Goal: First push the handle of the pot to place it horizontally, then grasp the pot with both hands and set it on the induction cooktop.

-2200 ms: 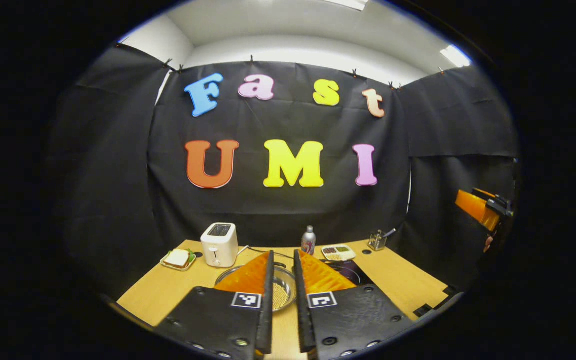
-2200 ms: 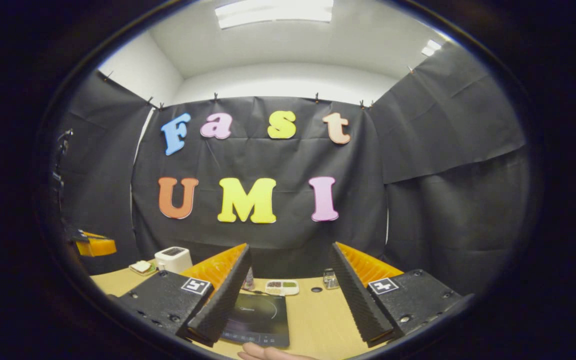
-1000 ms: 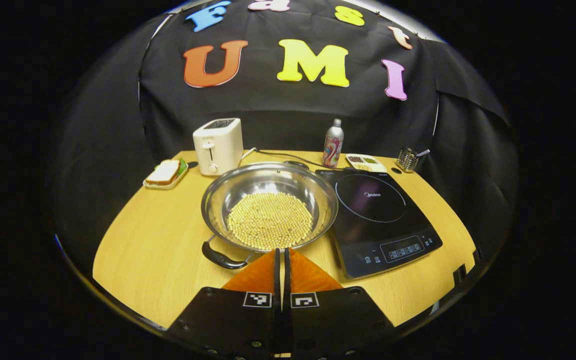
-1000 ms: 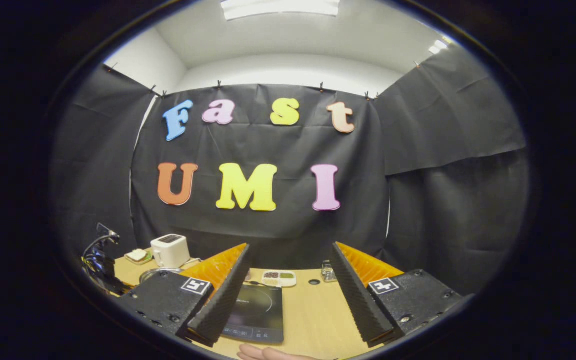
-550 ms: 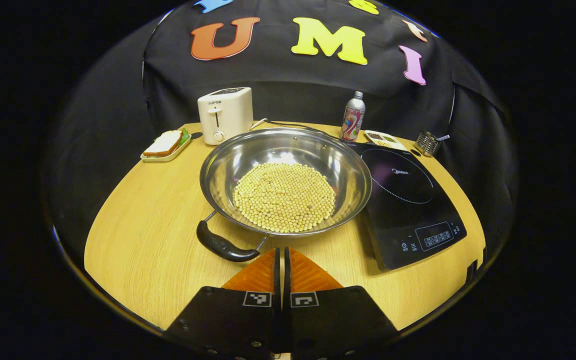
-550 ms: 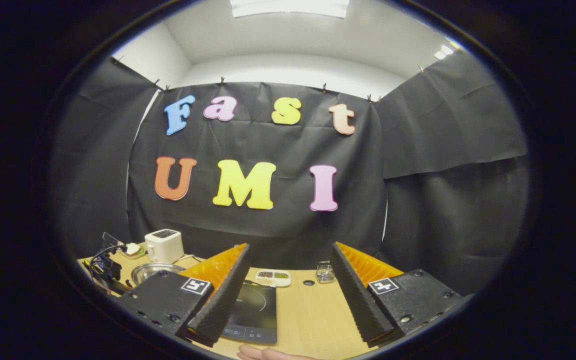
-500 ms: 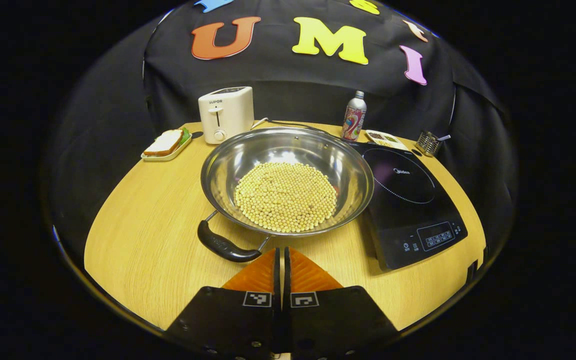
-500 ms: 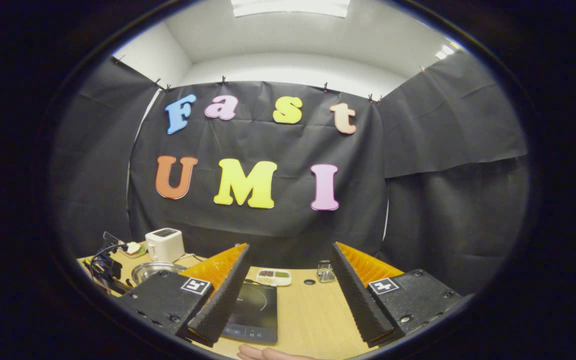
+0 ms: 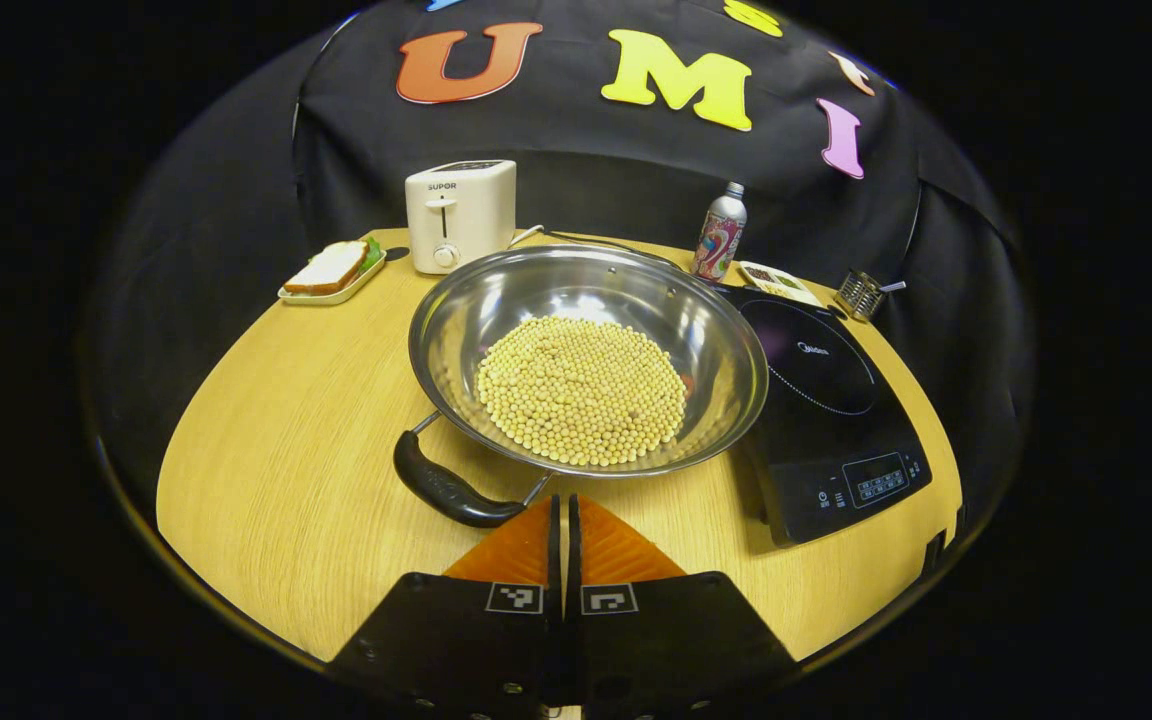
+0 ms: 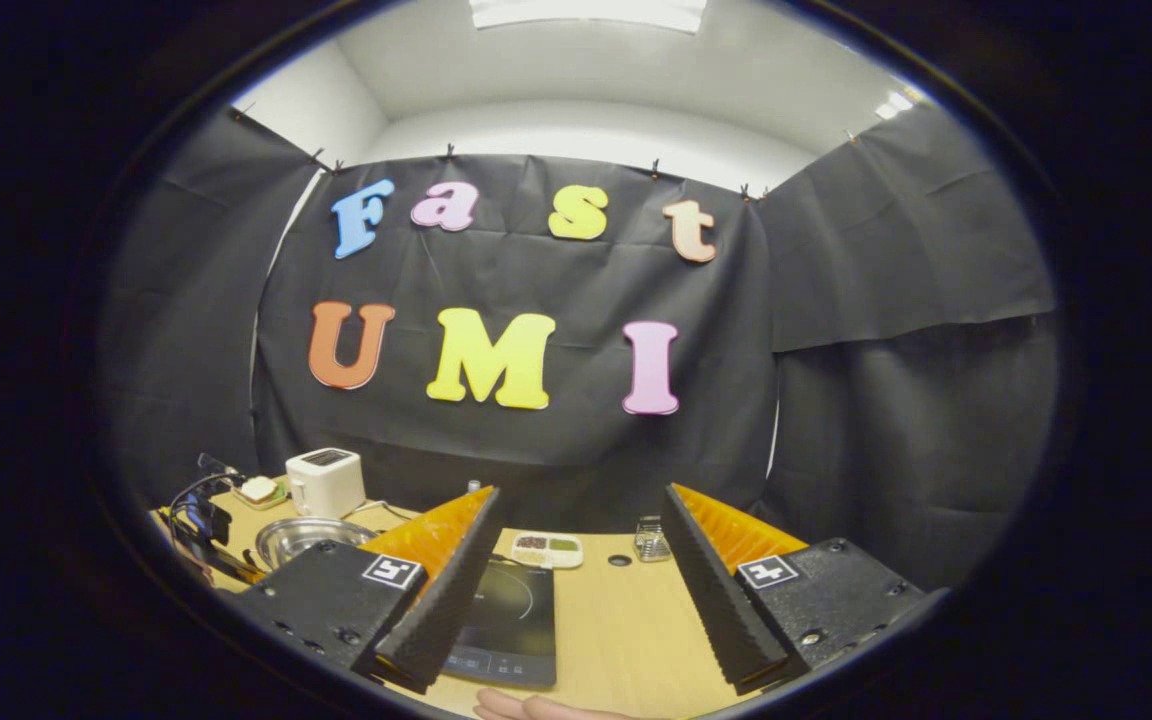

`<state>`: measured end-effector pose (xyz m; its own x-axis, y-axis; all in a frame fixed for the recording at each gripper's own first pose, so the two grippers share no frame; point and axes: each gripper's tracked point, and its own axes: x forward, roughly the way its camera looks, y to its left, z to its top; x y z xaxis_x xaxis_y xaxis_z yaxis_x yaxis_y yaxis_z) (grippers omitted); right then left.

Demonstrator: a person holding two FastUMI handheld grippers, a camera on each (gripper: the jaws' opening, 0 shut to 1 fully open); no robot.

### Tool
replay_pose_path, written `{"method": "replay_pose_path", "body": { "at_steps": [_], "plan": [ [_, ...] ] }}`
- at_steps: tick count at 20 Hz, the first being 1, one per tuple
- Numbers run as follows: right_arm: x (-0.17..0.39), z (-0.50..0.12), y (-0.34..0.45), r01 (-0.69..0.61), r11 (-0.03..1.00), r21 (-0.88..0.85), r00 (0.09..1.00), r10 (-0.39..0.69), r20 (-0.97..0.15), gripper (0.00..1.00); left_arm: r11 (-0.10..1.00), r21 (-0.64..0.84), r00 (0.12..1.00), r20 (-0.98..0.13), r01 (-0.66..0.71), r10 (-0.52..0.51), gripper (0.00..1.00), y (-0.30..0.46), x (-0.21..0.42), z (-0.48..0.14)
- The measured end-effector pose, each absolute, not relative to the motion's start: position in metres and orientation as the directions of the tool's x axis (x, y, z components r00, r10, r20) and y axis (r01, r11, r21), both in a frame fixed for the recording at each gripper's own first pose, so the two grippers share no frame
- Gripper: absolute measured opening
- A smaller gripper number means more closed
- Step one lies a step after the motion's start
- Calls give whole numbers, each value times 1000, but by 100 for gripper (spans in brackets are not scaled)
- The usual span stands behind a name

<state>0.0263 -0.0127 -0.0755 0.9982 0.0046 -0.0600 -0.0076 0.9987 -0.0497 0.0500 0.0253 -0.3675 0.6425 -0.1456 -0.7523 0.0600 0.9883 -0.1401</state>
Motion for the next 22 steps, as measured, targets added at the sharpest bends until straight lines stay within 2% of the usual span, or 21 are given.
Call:
{"method": "replay_pose_path", "body": {
  "at_steps": [5, 6, 7, 10, 16, 22],
  "plan": [
    [38, -78, -21, 30, 998, -53, 998, -33, -52, 98, 991, -133, 639, -760, 30, -121, 0, 46, 57, -369],
    [42, -79, -21, 35, 998, -53, 998, -37, -52, 98, 991, -132, 639, -760, 24, -117, 10, 50, 59, -370],
    [43, -81, -20, 34, 998, -50, 998, -37, -57, 98, 992, -127, 639, -761, 21, -111, 0, 55, 60, -370],
    [46, -86, -16, 13, 999, -37, 997, -16, -75, 99, 992, -123, 635, -766, 5, -98, 0, 66, 68, -370],
    [44, -81, -22, 3, 1000, -31, 1000, -4, -22, 100, 993, -118, 624, -777, -7, -87, 0, 90, 86, -373],
    [48, -87, -23, 1, 1000, -18, 1000, -1, -31, 98, 995, -90, 612, -789, -31, -52, 0, 119, 113, -381]
  ]
}}
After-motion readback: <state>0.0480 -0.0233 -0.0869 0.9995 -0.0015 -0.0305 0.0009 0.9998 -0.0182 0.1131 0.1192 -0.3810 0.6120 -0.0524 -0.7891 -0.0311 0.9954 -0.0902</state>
